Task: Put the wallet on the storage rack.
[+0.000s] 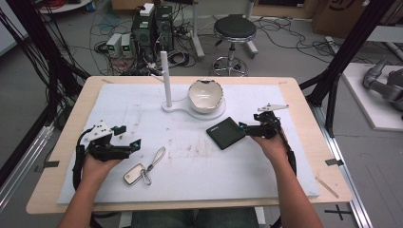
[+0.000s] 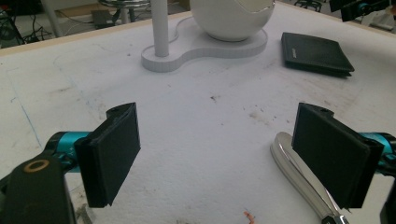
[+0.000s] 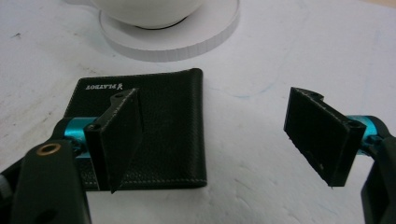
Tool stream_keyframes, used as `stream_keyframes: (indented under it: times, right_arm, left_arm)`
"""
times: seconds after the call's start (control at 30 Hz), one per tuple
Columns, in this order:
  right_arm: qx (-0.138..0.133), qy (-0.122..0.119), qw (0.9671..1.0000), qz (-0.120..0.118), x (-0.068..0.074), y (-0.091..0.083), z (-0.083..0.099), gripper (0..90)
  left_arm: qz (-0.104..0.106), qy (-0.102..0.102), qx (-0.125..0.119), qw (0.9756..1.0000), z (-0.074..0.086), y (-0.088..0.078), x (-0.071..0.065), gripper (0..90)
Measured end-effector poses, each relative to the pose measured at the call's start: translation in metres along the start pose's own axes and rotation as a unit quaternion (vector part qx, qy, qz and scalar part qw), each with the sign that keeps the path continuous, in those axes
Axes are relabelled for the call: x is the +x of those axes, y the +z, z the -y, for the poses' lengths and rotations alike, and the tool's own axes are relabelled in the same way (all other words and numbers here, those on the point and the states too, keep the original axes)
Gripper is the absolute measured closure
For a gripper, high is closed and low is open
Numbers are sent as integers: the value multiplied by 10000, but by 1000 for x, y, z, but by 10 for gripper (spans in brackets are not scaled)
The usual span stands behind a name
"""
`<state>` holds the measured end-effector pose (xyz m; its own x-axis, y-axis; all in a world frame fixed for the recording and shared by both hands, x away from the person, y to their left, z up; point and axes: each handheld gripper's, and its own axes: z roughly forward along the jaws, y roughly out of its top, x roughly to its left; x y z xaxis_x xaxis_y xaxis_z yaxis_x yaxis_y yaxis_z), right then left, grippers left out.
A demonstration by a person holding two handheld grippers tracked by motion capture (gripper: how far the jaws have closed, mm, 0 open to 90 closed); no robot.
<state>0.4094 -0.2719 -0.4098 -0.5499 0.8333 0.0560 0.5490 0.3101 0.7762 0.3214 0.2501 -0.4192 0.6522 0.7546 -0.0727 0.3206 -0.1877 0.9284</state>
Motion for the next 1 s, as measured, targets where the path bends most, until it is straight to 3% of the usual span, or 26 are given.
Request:
stream_keyframes:
  times: [0.33,0.47,0.57,0.63,0.73,0.8,0.87,1.0]
  right_arm:
    - [271,60,9995,-159,3,27,-6,199]
    - [545,147,9983,-169,1,39,-1,199]
    - [749,302,9962,-313,-1,49,3,201]
    - [701,436,9959,-373,-2,50,5,201]
    - [692,371,9963,-339,-1,51,6,209]
    - [687,338,9961,-434,0,49,6,326]
    - [607,330,9949,-737,1,47,8,510]
    - [478,459,9941,-855,1,46,13,556]
  left_arm:
    - [-29,24,80,10000,2,1,0,153]
    - [-36,41,112,9999,2,1,0,153]
    - [-47,45,124,9999,2,1,0,153]
    - [-37,31,138,9999,3,1,0,153]
    - [-40,56,159,9999,3,1,0,153]
    - [-28,41,163,9999,3,1,0,153]
    - [-35,46,162,9999,3,2,-1,153]
    - [-27,60,190,9998,3,2,-2,153]
